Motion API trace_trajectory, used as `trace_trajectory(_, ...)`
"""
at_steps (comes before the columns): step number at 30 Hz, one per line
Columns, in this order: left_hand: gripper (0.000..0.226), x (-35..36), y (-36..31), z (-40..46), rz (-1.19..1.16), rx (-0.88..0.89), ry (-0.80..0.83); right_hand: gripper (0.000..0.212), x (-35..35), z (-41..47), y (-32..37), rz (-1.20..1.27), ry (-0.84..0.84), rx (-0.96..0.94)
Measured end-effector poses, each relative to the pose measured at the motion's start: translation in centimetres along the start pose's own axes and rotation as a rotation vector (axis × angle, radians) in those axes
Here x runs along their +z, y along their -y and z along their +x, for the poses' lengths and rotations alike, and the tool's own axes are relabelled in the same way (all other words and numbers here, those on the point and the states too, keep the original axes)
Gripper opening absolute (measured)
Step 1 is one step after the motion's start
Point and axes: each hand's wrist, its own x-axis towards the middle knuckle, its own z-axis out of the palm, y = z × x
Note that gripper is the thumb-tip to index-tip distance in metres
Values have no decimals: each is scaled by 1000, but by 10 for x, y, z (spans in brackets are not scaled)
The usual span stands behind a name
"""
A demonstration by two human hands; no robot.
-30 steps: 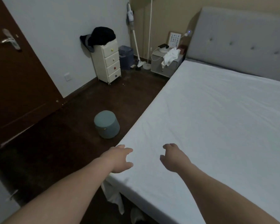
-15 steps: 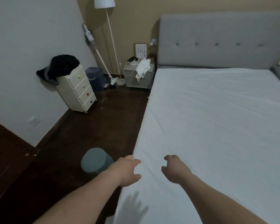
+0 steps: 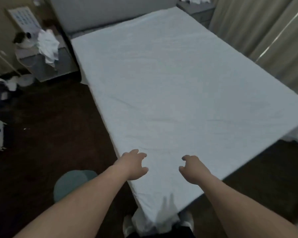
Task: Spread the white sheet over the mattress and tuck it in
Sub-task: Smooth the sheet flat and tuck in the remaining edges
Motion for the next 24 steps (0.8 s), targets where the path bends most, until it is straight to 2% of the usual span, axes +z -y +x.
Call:
trace_trajectory(8, 58, 113, -36, 50, 247, 208, 165, 55, 132, -22, -75, 155, 112, 208)
trace_trajectory(12, 59, 184, -53, 109, 315, 294, 151, 53, 194, 9, -106, 183, 117, 267)
trace_trajectory(18, 74, 264, -61, 184, 424, 322, 62, 73, 257, 88, -132, 9, -204, 131)
trace_trajectory(21, 81, 296, -34, 188, 457, 290, 100, 84, 289, 100, -131, 35, -90, 88)
trace_trajectory(24, 86, 321, -10, 178, 561, 349, 75, 94, 324, 86, -132, 10, -29, 76)
